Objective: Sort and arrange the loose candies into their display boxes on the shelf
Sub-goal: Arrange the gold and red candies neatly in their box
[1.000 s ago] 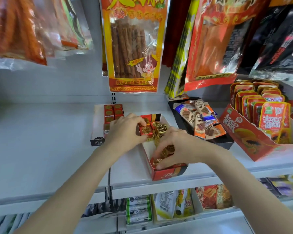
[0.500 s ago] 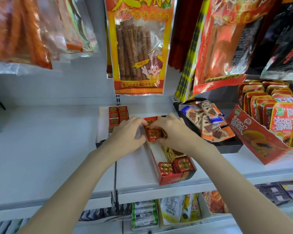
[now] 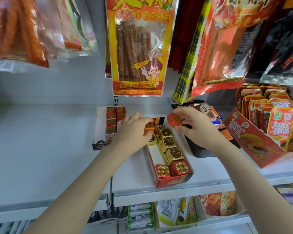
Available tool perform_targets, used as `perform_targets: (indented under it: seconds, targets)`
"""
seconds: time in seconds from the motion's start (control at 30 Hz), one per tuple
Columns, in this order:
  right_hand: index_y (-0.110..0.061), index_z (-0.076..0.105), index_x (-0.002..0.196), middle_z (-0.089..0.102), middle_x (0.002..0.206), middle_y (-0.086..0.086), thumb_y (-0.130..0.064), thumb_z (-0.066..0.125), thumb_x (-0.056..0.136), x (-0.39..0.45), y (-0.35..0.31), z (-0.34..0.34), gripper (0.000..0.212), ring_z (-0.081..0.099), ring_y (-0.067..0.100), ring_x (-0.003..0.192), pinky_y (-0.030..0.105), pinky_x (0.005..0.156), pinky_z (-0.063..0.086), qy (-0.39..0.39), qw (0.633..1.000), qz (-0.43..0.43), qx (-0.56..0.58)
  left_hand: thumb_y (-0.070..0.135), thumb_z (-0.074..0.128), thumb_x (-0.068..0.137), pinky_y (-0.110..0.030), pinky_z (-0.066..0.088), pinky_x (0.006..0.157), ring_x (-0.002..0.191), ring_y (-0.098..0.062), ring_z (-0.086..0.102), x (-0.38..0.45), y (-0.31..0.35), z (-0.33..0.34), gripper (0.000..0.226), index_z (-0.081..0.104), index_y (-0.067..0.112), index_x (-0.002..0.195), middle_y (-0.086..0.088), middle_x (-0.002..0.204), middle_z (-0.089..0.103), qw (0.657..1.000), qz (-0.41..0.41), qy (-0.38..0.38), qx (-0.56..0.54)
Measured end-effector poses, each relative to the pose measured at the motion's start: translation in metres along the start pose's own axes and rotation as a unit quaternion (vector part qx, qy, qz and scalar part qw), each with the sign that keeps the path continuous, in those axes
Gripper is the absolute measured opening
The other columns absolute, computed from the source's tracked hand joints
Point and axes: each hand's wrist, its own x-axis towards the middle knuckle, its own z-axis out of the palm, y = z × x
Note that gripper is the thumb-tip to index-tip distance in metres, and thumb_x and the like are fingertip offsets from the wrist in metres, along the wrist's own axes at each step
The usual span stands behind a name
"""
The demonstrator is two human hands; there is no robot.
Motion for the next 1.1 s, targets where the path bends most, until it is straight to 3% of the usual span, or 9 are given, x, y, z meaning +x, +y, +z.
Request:
perform_targets:
  seconds: [0.13, 0.27, 0.37, 0.47, 0.63, 0.77, 0.83, 0.93, 1.1]
  targets:
    - [-0.023, 0.058, 0.113, 0.061, 0.106, -0.006, -0.019, 0.071, 0.077, -0.008, -0.013, -0.011, 0.038, 0.056, 0.006, 0.099, 0.029, 0.091, 0.049, -0.136, 0.990, 0.013, 0.039, 0.035, 0.053, 0.088, -0.040, 0.027, 0.099, 0.121, -0.021, 0.036, 0.006, 0.001, 0.001, 0.045, 0.043, 0.035, 0.132, 0.002, 0.125, 0.041, 1.000, -0.007, -0.021, 0.010]
    - [-0.032, 0.058, 0.104, 0.057, 0.101, -0.016, -0.029, 0.074, 0.073, -0.027, -0.034, -0.011, 0.035, 0.045, -0.004, 0.093, 0.011, 0.082, 0.039, -0.289, 0.956, -0.037, -0.015, 0.035, 0.055, 0.088, -0.041, 0.027, 0.100, 0.122, -0.021, 0.035, 0.006, -0.002, 0.001, 0.049, 0.040, 0.034, 0.135, 0.002, 0.127, 0.040, 1.000, -0.014, -0.027, 0.000]
    - [-0.027, 0.060, 0.110, 0.053, 0.102, -0.014, -0.031, 0.070, 0.077, -0.032, -0.038, -0.005, 0.034, 0.032, -0.002, 0.097, 0.011, 0.081, 0.035, -0.318, 0.945, -0.053, -0.060, 0.033, 0.053, 0.089, -0.041, 0.027, 0.101, 0.121, -0.021, 0.036, 0.005, -0.002, 0.001, 0.048, 0.040, 0.033, 0.135, 0.001, 0.127, 0.039, 1.000, -0.008, -0.027, -0.005]
    - [-0.025, 0.061, 0.110, 0.052, 0.098, -0.018, -0.032, 0.067, 0.081, -0.030, -0.039, -0.008, 0.031, 0.044, 0.001, 0.100, 0.017, 0.085, 0.039, -0.332, 0.942, -0.038, -0.038, 0.032, 0.051, 0.090, -0.042, 0.026, 0.102, 0.122, -0.021, 0.036, 0.003, -0.002, 0.001, 0.047, 0.039, 0.032, 0.135, 0.001, 0.127, 0.039, 1.000, -0.005, -0.022, -0.010]
    - [-0.026, 0.051, 0.110, 0.065, 0.103, -0.015, -0.023, 0.055, 0.088, -0.034, -0.037, 0.005, 0.023, 0.028, 0.004, 0.113, 0.022, 0.088, 0.019, -0.326, 0.942, -0.046, -0.068, 0.031, 0.051, 0.090, -0.042, 0.026, 0.102, 0.121, -0.021, 0.037, 0.003, -0.004, 0.002, 0.046, 0.040, 0.032, 0.135, 0.001, 0.125, 0.039, 1.000, -0.002, -0.023, -0.019]
    - [-0.028, 0.045, 0.117, 0.068, 0.103, -0.013, -0.020, 0.052, 0.090, -0.032, -0.039, 0.001, 0.029, 0.041, 0.000, 0.103, 0.016, 0.086, 0.033, -0.342, 0.938, -0.028, -0.051, 0.031, 0.051, 0.090, -0.040, 0.026, 0.099, 0.117, -0.020, 0.039, 0.003, -0.005, 0.001, 0.042, 0.044, 0.032, 0.132, 0.001, 0.119, 0.041, 1.000, 0.002, -0.018, -0.026]
    - [-0.025, 0.048, 0.118, 0.069, 0.104, -0.013, -0.015, 0.054, 0.089, -0.027, -0.042, -0.005, 0.031, 0.053, -0.009, 0.081, 0.005, 0.070, 0.039, -0.298, 0.954, -0.022, -0.008, 0.032, 0.052, 0.090, -0.039, 0.027, 0.099, 0.116, -0.020, 0.039, 0.002, -0.005, 0.000, 0.043, 0.044, 0.032, 0.132, 0.002, 0.118, 0.042, 1.000, 0.005, -0.011, -0.022]
    - [-0.014, 0.060, 0.109, 0.071, 0.096, -0.003, -0.009, 0.053, 0.088, -0.008, -0.034, -0.005, 0.023, 0.060, -0.002, 0.079, 0.006, 0.070, 0.043, -0.115, 0.993, -0.015, -0.003, 0.033, 0.052, 0.089, -0.037, 0.029, 0.096, 0.115, -0.021, 0.038, -0.001, -0.005, -0.002, 0.044, 0.044, 0.030, 0.133, 0.002, 0.119, 0.045, 1.000, 0.013, 0.016, 0.005]
    - [-0.009, 0.063, 0.103, 0.066, 0.097, 0.012, -0.014, 0.050, 0.087, 0.020, -0.030, 0.038, 0.021, 0.052, 0.030, 0.106, 0.037, 0.092, 0.042, -0.027, 0.988, 0.070, -0.135, 0.033, 0.055, 0.087, -0.034, 0.035, 0.094, 0.111, -0.019, 0.042, -0.004, -0.009, 0.001, 0.042, 0.053, 0.023, 0.128, 0.001, 0.117, 0.047, 0.999, 0.002, 0.044, -0.016]
